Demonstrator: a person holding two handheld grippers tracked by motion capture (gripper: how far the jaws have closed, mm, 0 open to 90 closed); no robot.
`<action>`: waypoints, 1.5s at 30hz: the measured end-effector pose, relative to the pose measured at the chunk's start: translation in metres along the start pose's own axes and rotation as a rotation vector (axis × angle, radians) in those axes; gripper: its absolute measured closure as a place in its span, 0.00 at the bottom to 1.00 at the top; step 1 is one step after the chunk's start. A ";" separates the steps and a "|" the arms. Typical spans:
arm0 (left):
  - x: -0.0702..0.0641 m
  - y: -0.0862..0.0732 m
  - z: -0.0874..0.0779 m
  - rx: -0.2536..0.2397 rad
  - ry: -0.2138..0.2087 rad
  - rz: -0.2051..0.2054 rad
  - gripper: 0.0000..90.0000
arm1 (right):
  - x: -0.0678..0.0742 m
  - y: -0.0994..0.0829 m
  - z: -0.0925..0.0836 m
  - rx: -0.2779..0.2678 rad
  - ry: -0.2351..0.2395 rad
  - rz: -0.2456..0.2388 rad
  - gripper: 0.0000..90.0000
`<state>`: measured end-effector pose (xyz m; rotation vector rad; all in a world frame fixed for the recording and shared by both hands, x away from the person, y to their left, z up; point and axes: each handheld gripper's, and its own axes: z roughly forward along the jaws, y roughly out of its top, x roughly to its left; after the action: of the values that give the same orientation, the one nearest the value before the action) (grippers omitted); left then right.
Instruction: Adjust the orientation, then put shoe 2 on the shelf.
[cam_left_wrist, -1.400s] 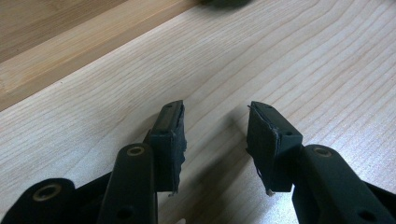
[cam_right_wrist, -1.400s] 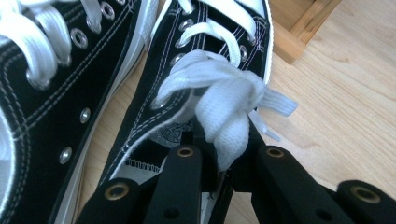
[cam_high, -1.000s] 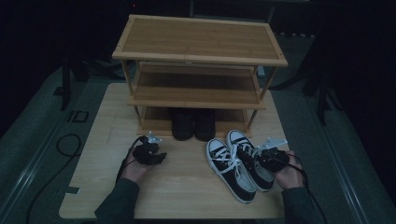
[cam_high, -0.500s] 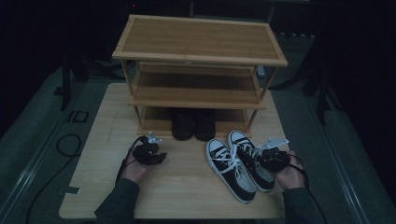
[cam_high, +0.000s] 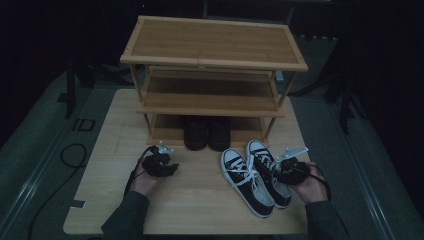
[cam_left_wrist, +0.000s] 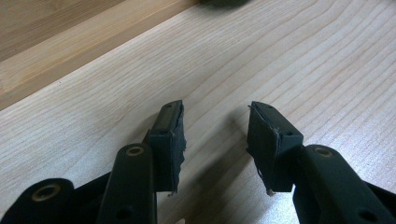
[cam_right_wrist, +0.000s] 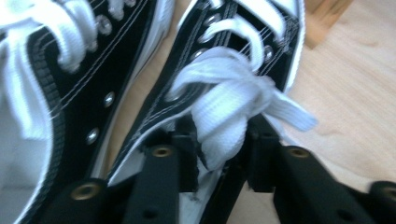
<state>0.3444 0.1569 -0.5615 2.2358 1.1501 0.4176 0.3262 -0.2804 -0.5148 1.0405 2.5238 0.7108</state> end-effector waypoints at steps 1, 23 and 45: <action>0.000 0.000 0.000 0.000 -0.001 -0.001 0.63 | 0.000 0.001 -0.001 0.016 0.011 -0.004 0.74; 0.001 0.000 0.000 -0.004 -0.005 -0.002 0.62 | -0.006 0.008 -0.024 0.114 0.067 -0.018 0.55; 0.000 0.000 0.001 -0.004 -0.003 0.002 0.60 | 0.004 0.011 -0.051 0.082 0.110 -0.065 0.60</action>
<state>0.3445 0.1563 -0.5621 2.2333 1.1449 0.4173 0.3063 -0.2870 -0.4669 0.9660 2.6887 0.6683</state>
